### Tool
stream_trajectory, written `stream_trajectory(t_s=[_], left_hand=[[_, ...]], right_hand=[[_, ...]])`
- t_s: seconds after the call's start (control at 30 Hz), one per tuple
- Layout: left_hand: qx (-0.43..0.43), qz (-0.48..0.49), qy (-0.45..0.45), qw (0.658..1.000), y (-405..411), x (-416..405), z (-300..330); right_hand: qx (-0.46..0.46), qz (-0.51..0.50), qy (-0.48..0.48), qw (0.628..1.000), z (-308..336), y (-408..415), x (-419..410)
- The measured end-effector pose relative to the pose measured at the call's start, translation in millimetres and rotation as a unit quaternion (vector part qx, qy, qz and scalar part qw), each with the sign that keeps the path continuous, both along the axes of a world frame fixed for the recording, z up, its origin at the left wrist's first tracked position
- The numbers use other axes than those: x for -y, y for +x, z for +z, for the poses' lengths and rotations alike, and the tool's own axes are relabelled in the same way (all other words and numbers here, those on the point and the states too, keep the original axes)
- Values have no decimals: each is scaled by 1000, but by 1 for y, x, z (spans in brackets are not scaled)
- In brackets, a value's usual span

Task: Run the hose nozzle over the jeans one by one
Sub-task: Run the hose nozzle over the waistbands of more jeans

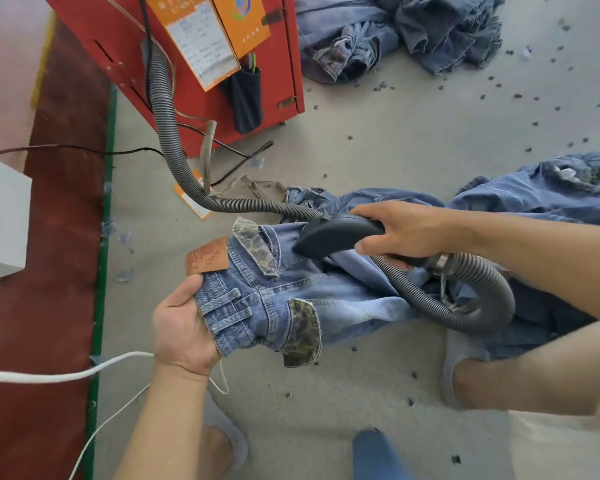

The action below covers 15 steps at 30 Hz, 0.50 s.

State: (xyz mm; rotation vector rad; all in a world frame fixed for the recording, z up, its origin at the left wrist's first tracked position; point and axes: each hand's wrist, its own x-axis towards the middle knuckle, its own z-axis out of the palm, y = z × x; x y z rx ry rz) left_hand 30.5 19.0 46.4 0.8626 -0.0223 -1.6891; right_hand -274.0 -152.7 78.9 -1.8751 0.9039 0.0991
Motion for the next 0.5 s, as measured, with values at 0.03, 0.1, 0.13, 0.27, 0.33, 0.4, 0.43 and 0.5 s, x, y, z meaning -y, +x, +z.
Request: stream_trajectory(t_s=[0.03,0.1,0.13,0.27,0.33,0.4,0.43,0.5], left_hand=[[-14,0,-6,1000,0,0,2],[-19,5,-5,1000,-1,0,4],[-22,7,-8,1000,-1,1,5],[-61,-3,-32,998,-6,-1,5],[-77,-11,-41,996,-6,-3,4],[-91,-3,-47,995,-5,-3,5],[-82,-1,-45,996,-5,-2,5],[-41,-3,-34,999,-4,0,4]], right_hand=[[2,5,9,1000,1,-5,0],[-16,15,39,999,0,-14,-4],[-30,21,60,998,-2,-16,-6],[-16,-9,92,996,-10,-5,-13],[26,-48,79,995,-6,0,-10],[49,-49,64,996,2,-3,-6],[55,-44,65,995,5,-7,-4],[49,-30,72,996,8,-15,-2]])
